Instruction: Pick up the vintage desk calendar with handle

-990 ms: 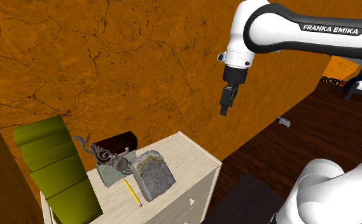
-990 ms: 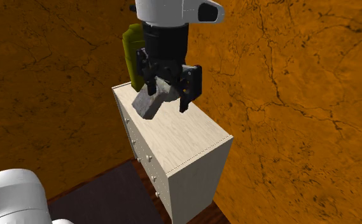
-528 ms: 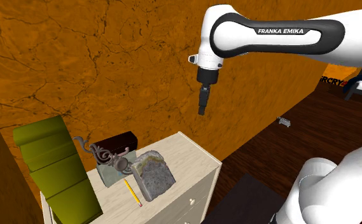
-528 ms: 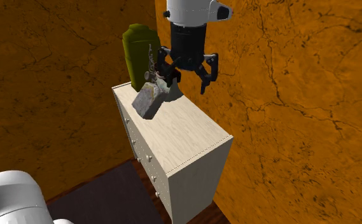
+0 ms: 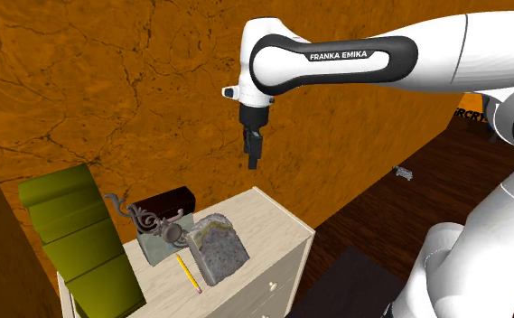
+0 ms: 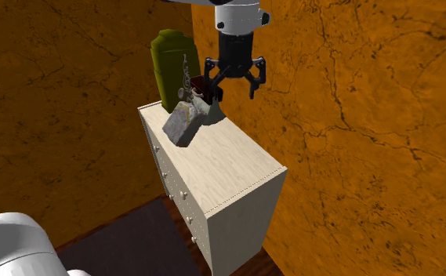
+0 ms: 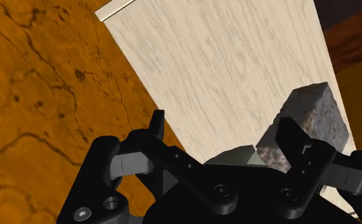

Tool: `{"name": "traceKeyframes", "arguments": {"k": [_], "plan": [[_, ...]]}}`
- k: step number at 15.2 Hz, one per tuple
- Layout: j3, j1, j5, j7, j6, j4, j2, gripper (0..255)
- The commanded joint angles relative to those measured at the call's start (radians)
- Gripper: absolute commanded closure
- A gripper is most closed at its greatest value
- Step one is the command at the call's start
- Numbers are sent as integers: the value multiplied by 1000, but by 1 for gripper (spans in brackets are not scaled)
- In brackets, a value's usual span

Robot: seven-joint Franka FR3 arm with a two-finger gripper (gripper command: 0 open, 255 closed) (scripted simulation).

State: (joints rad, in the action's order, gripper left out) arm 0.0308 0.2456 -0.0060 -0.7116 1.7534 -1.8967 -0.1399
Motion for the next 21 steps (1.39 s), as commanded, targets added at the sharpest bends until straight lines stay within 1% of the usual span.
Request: {"name": "traceKeyframes", "arguments": {"k": [1, 8, 13, 21], "plan": [[14, 19, -3, -61, 18, 47, 60, 0], [80, 84, -27, -245, 57, 195, 231, 0], [127, 129, -53, -355, 77, 277, 323, 0], [126, 128, -56, -351, 176, 186, 332, 0]]}}
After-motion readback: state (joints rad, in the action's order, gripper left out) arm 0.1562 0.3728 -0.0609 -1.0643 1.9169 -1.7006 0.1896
